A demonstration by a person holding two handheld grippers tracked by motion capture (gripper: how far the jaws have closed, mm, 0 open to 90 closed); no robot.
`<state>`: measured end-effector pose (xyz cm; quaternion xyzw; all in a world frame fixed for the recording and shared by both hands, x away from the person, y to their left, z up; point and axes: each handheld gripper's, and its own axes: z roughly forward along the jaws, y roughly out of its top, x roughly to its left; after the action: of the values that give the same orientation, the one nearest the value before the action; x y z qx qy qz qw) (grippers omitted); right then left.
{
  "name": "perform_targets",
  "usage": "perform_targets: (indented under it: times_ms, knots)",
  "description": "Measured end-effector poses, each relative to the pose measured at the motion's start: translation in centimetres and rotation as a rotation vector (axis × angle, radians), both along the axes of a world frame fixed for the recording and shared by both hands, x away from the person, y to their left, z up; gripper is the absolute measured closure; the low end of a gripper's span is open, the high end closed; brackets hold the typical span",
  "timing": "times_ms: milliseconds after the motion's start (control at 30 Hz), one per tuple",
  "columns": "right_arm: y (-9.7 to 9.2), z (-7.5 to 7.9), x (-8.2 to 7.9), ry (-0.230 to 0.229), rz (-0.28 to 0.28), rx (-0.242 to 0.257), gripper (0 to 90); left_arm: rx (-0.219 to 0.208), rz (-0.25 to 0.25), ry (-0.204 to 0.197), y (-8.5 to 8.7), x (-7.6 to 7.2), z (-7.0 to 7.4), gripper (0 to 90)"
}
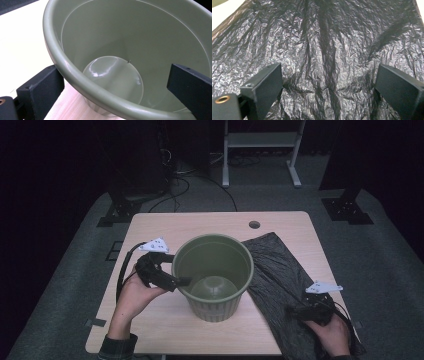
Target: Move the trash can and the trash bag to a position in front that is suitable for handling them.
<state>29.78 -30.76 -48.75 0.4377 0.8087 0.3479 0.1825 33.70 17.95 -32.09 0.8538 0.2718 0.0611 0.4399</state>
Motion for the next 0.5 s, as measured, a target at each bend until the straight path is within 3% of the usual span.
perform_targets:
  times_ms: [333,500]
  knots:
    - [0.0,0.0,0.0,0.000,0.000,0.000,6.6,-0.015,0.041,-0.051,0.8,0.4,1.4,0.0]
    - [0.0,0.0,0.0,0.000,-0.002,0.000,6.6,-0.035,0.048,-0.081,1.5,-0.3,2.3,0.0]
